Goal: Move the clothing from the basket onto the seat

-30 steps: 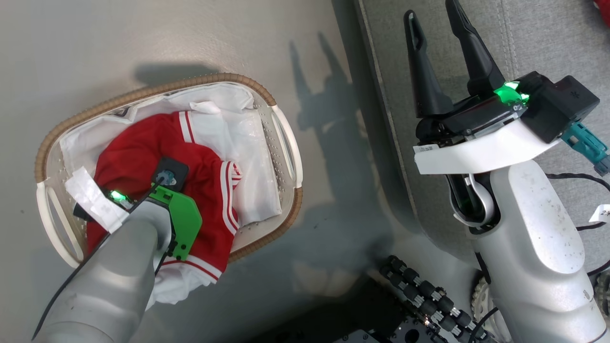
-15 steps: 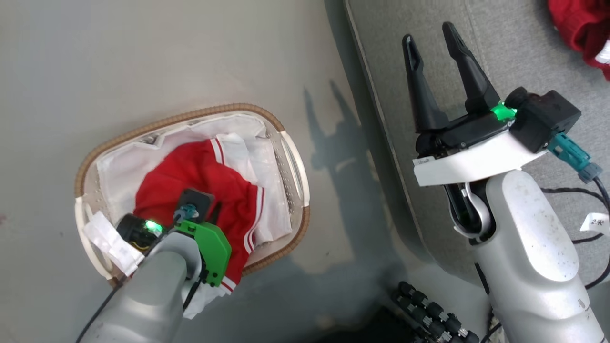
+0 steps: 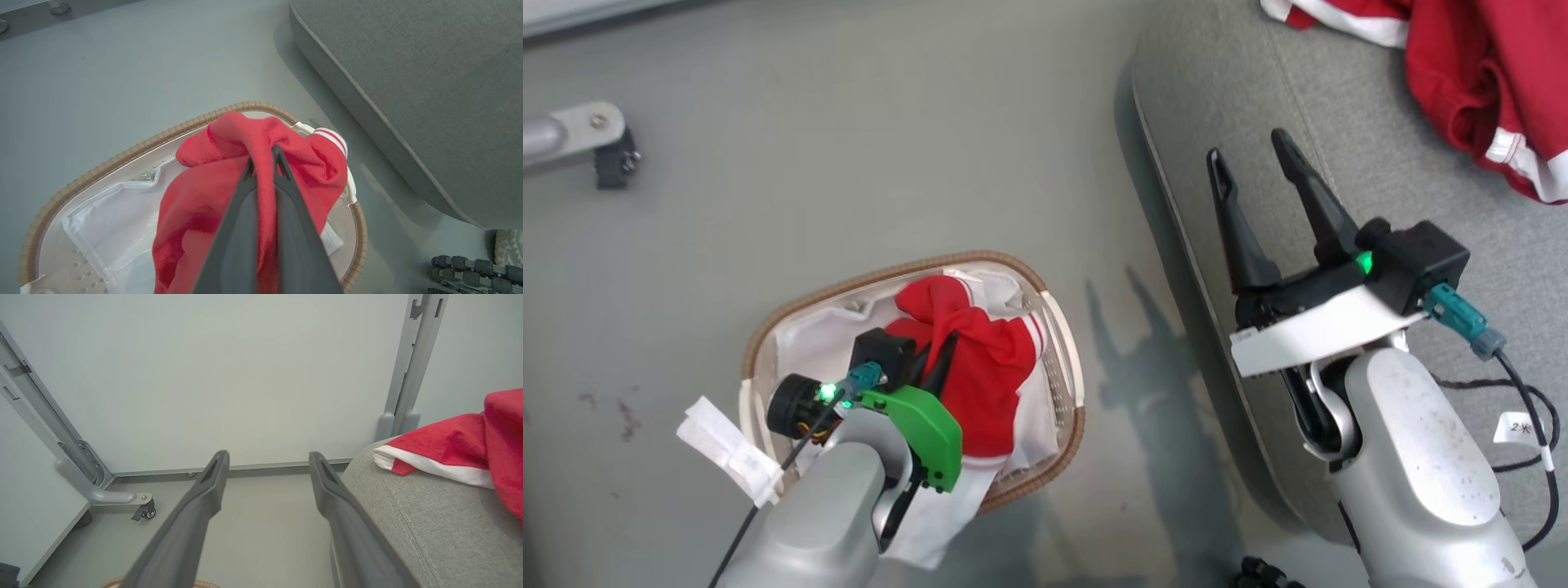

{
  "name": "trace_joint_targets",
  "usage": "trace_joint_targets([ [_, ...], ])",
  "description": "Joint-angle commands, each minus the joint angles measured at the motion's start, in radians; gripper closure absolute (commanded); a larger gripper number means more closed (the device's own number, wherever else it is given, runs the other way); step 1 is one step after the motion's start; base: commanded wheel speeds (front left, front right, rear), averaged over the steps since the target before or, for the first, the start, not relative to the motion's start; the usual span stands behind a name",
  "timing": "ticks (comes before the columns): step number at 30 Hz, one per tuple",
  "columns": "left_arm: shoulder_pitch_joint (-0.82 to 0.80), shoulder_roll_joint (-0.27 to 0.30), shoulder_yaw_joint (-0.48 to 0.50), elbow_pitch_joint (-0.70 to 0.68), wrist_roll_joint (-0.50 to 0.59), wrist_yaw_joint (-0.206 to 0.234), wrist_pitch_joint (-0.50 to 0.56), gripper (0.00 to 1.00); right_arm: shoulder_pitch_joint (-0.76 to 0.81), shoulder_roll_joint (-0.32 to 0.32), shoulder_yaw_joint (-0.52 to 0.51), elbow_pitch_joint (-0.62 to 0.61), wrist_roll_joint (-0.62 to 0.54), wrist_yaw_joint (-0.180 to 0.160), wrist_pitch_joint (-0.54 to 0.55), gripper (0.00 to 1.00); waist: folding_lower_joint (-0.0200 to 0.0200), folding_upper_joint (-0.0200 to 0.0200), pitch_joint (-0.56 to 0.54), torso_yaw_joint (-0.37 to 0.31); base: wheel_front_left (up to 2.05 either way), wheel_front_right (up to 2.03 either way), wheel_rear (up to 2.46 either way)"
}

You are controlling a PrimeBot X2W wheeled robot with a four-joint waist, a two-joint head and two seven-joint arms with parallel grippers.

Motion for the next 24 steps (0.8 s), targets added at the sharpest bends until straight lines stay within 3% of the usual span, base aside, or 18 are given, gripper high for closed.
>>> trace_joint_targets([
  [1,0.027,0.003,0.020,-0.036,0.020,0.006,-0.001,1.00,0.024,-0.004,-0.005,0.006,-0.009,-0.001,0.000,0.00,0.0000,0.0000,-0.090,0.043,0.00,0.00,0.00],
  [14,0.198,-0.017,0.225,-0.358,0.180,0.002,-0.001,1.00,0.133,-0.004,0.001,0.047,-0.036,-0.001,0.000,0.00,0.0000,0.0000,-0.259,0.098,0.00,0.00,0.00],
  [24,0.190,-0.050,0.322,-0.542,0.231,-0.007,-0.001,1.00,0.200,-0.004,0.013,0.058,-0.045,-0.001,0.000,0.00,0.0000,0.0000,-0.330,0.126,0.00,0.00,0.00],
])
